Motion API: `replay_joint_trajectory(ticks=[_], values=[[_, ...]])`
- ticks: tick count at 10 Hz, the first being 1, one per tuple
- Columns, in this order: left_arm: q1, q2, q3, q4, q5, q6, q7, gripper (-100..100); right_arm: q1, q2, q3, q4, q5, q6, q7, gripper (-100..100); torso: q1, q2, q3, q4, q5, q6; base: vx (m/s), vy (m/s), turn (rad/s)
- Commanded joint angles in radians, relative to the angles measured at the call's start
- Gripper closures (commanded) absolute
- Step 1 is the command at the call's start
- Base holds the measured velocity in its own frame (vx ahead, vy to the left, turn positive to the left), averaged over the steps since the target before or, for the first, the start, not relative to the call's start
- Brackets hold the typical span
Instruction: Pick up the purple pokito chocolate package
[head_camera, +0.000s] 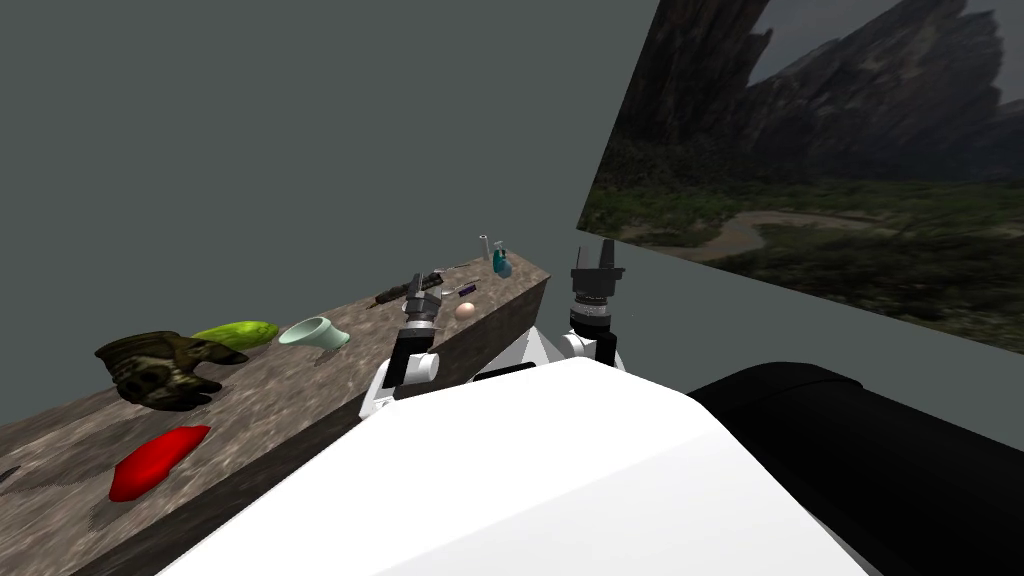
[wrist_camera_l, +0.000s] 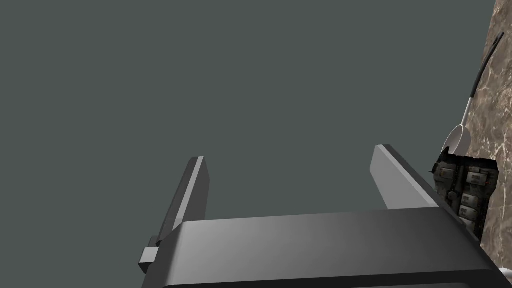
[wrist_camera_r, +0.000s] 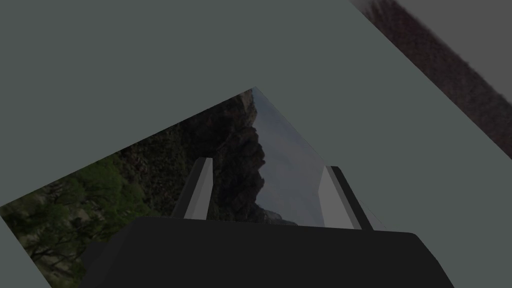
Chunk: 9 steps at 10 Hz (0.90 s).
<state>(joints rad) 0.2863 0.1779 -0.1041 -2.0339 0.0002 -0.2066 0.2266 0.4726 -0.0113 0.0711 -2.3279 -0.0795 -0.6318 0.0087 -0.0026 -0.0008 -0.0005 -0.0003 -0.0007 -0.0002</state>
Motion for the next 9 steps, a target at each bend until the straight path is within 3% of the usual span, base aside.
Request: replay_joint_trajectory(ticks=[1, 4, 5, 6, 7, 8, 9], values=[[-0.047, 0.007, -0.011, 0.035, 0.010, 0.048, 0.016, -100, 0.000, 0.000, 0.000, 0.000, 0.000, 0.000, 0.000, 0, 0.000, 0.000, 0.000, 0.000, 0.000, 0.000, 0.008, -0.041, -0.007], [-0.129, 0.013, -0.029, 0.101, 0.027, 0.124, 0.045, -100, 0.000, 0.000, 0.000, 0.000, 0.000, 0.000, 0.000, 0, -0.001, -0.001, 0.000, 0.000, 0.000, 0.000, 0.018, -0.053, -0.008], [-0.135, 0.013, -0.029, 0.101, 0.027, 0.136, 0.045, -100, 0.000, 0.000, 0.000, 0.000, 0.000, 0.000, 0.000, 0, -0.001, -0.001, -0.001, 0.000, 0.000, 0.000, 0.014, -0.029, -0.005], [-0.179, 0.013, -0.037, 0.137, 0.037, 0.169, 0.060, -100, 0.000, 0.000, 0.000, 0.000, 0.000, 0.000, 0.000, 0, 0.000, -0.001, 0.000, 0.000, 0.000, 0.000, 0.021, -0.035, -0.005], [-0.180, 0.013, -0.037, 0.137, 0.037, 0.183, 0.060, -100, 0.000, 0.000, 0.000, 0.000, 0.000, 0.000, 0.000, 0, 0.000, -0.001, -0.001, 0.000, 0.000, 0.000, 0.015, -0.032, -0.003], [-0.225, 0.012, -0.045, 0.175, 0.046, 0.219, 0.075, -100, 0.000, 0.000, 0.000, 0.000, 0.000, 0.000, 0.000, 0, 0.000, -0.001, 0.000, 0.000, 0.000, 0.000, 0.010, -0.032, -0.002], [-0.227, 0.012, -0.045, 0.175, 0.046, 0.231, 0.075, -100, 0.000, 0.000, 0.000, 0.000, 0.000, 0.000, 0.000, 0, 0.000, 0.000, 0.000, 0.000, 0.000, 0.000, 0.011, -0.029, -0.003]])
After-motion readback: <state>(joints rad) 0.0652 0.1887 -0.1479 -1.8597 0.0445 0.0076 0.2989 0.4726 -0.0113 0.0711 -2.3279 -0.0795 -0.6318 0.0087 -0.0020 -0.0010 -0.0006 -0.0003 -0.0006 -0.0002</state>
